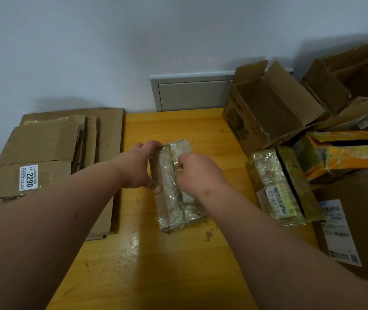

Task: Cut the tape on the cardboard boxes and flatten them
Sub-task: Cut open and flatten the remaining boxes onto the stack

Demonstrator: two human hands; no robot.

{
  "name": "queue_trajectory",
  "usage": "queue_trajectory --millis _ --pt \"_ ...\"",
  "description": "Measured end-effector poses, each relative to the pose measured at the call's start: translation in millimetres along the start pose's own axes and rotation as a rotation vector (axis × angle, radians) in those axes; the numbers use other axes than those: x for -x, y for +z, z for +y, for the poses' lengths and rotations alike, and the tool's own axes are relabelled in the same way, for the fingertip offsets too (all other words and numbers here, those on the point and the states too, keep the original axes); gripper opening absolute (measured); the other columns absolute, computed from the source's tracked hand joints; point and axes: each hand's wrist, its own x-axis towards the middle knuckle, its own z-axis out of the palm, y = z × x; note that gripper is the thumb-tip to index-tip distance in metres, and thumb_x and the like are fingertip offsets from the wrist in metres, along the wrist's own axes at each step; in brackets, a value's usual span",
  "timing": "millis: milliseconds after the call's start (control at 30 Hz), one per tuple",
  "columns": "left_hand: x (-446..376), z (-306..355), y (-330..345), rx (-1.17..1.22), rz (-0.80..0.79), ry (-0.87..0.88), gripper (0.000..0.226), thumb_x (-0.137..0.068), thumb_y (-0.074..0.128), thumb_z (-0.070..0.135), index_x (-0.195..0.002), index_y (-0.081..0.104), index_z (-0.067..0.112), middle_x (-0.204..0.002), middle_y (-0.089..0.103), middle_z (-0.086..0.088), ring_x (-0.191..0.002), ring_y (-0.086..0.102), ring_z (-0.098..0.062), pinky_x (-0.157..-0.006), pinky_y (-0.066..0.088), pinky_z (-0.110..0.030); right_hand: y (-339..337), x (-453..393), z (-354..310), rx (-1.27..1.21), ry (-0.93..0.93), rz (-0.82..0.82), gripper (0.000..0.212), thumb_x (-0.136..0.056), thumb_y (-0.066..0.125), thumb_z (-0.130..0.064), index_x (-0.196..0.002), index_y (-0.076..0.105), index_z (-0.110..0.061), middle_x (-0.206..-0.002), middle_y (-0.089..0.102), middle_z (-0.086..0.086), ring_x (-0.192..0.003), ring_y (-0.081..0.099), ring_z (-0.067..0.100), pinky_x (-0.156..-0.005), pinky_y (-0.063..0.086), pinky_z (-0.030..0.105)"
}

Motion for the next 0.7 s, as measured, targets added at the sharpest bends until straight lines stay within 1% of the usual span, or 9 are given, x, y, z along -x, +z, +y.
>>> queue_trajectory --millis 100,233,333,400,467,533,600,633,700 --pt "0 0 1 0.016 0.0 -0.004 0.119 -0.056 0.095 0.026 -0.148 0.02 0.041 -0.149 0.032 -0.002 -0.125 0.049 -0.032 -0.097 0.051 -0.051 3 13 3 0.023 -0.003 -0.028 0.02 -0.09 0.055 -0.02 -0.107 0.065 -0.024 -0.1 0.066 0.005 -0.094 0.062 0.027 -0.068 0.048 0.031" --pt "-1 -4 2 0.024 0.007 0.0 0.123 -0.058 0.094 0.026 -0.151 0.016 0.042 -0.152 0.03 -0.004 -0.128 0.047 -0.033 -0.099 0.049 -0.052 -3 24 10 0.001 -0.005 -0.083 0.022 -0.087 0.057 -0.021 -0.105 0.068 -0.026 -0.098 0.067 0.003 -0.09 0.063 0.026 -0.071 0.054 0.032" --pt "1 -5 4 0.025 0.008 0.004 0.134 -0.062 0.092 0.027 -0.154 -0.003 0.045 -0.161 0.018 -0.005 -0.141 0.033 -0.036 -0.109 0.039 -0.054 -12 30 17 -0.032 0.007 -0.183 0.011 -0.085 0.061 -0.023 -0.093 0.068 -0.026 -0.09 0.067 -0.001 -0.086 0.064 0.022 -0.074 0.056 0.033" --pt "7 -4 4 -0.087 0.044 0.042 0.135 -0.066 0.09 0.033 -0.15 -0.015 0.048 -0.164 0.007 0.0 -0.147 0.021 -0.035 -0.115 0.031 -0.055 -17 33 22 -0.064 0.002 -0.227 0.006 -0.084 0.061 -0.022 -0.084 0.064 -0.027 -0.081 0.064 -0.006 -0.08 0.064 0.018 -0.075 0.058 0.034" --pt "13 1 4 -0.298 0.062 0.156 0.124 -0.072 0.084 0.042 -0.149 -0.013 0.053 -0.164 -0.001 0.005 -0.149 0.01 -0.034 -0.118 0.022 -0.055 -18 36 23 -0.076 -0.011 -0.241 0.009 -0.085 0.06 -0.02 -0.083 0.062 -0.028 -0.079 0.062 -0.007 -0.079 0.064 0.018 -0.075 0.058 0.035" --pt "18 6 7 -0.523 -0.009 0.255 0.114 -0.075 0.078 0.045 -0.147 -0.009 0.058 -0.162 -0.014 0.007 -0.15 -0.006 -0.03 -0.119 0.007 -0.056 -18 38 23 -0.047 -0.024 -0.242 0.011 -0.087 0.059 -0.019 -0.09 0.062 -0.029 -0.087 0.062 -0.005 -0.086 0.062 0.02 -0.079 0.057 0.036" --pt "23 7 13 -0.692 -0.076 0.275 0.117 -0.073 0.077 0.044 -0.147 -0.013 0.056 -0.159 -0.028 0.008 -0.148 -0.021 -0.026 -0.119 -0.003 -0.059 -18 39 22 0.004 -0.036 -0.243 0.016 -0.089 0.058 -0.02 -0.1 0.064 -0.029 -0.097 0.062 -0.003 -0.091 0.059 0.021 -0.081 0.055 0.034" --pt "24 7 16 -0.735 -0.078 0.28 0.12 -0.072 0.078 0.047 -0.148 -0.015 0.054 -0.158 -0.03 0.009 -0.147 -0.025 -0.024 -0.118 -0.005 -0.061 -19 40 22 0.022 -0.04 -0.247 0.018 -0.089 0.057 -0.02 -0.103 0.065 -0.029 -0.101 0.063 -0.002 -0.092 0.059 0.022 -0.082 0.054 0.034" --pt "27 7 19 -0.751 -0.057 0.288 0.121 -0.071 0.077 0.058 -0.15 -0.015 0.051 -0.159 -0.029 0.012 -0.148 -0.023 -0.021 -0.118 -0.003 -0.062 -20 42 21 0.046 -0.053 -0.262 0.022 -0.089 0.056 -0.019 -0.106 0.067 -0.028 -0.108 0.065 0.0 -0.095 0.059 0.023 -0.084 0.055 0.035"
